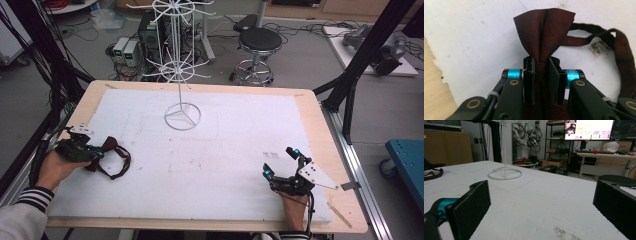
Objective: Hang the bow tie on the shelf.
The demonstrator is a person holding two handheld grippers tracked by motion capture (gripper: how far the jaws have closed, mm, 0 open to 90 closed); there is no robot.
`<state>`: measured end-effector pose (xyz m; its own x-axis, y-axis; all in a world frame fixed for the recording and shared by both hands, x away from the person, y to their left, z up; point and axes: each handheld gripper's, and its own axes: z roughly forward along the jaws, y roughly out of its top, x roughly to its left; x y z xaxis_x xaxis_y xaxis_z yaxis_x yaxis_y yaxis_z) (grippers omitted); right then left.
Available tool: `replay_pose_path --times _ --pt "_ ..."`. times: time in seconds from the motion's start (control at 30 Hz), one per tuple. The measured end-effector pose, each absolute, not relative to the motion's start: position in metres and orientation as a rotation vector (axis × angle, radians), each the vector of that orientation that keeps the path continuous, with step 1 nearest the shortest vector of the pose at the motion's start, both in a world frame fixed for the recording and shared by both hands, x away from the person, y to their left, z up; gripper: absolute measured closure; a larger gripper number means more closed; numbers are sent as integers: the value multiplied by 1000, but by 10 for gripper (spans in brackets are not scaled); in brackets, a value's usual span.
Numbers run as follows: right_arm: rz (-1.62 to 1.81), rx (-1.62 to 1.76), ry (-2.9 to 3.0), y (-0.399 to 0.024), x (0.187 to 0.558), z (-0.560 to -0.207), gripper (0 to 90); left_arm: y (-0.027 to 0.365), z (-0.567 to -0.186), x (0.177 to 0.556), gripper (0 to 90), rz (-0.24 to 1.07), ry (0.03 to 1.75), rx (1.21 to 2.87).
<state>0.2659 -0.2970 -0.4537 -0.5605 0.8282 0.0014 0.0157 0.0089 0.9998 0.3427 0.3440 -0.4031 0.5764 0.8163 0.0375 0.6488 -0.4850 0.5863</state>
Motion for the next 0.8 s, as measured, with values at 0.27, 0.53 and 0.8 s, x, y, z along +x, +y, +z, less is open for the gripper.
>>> replay_pose_path --times 0.27,0.53,0.8 --pt "1621 878 1649 -297 266 -454 6 343 -397 339 762 453 1122 2236" --pt "1615 871 1649 -297 266 -454 6 345 -383 333 762 520 1066 2128" --pt "1615 869 1649 -297 266 -454 6 337 -367 331 762 567 991 2089"
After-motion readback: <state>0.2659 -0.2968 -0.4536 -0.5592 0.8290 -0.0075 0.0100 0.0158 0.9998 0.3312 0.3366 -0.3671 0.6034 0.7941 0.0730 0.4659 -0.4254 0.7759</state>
